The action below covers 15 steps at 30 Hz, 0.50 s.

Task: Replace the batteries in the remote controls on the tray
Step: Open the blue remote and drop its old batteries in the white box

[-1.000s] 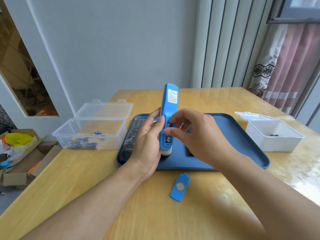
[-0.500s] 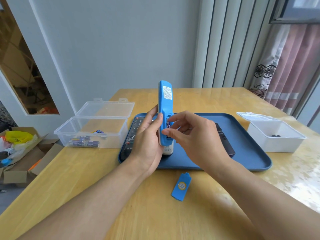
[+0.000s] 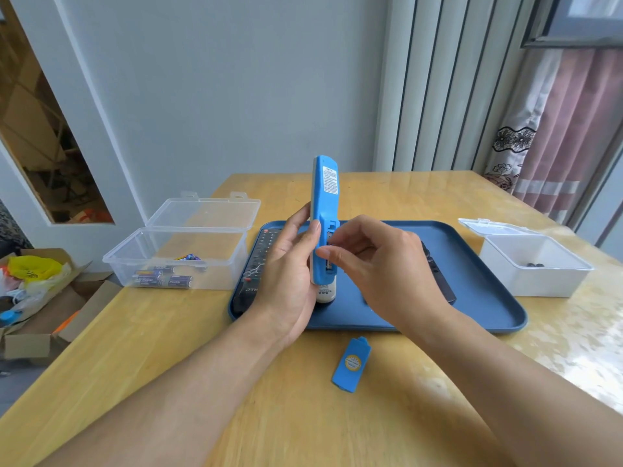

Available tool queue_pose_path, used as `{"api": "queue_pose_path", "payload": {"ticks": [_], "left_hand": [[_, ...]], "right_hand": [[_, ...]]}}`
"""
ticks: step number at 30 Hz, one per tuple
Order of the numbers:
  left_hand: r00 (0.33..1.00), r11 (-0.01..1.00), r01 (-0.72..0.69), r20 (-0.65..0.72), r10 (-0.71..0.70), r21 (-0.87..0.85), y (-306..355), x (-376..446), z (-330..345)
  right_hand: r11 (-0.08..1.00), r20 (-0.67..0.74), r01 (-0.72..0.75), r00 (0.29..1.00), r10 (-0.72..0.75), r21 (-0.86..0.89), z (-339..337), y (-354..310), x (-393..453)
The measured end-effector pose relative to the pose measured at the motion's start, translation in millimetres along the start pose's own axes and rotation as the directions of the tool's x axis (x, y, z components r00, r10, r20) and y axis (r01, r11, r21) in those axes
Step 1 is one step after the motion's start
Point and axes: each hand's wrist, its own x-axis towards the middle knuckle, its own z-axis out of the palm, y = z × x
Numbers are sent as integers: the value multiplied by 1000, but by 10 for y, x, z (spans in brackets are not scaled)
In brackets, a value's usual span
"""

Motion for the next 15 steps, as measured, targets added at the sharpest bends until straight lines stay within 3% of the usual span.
{"api": "queue_pose_path", "payload": {"ticks": [15], "left_hand": [[1000, 1000, -11, 6, 11, -8, -3, 1, -19]], "right_hand": [[999, 16, -35, 999, 35, 32, 35, -11, -6]]}}
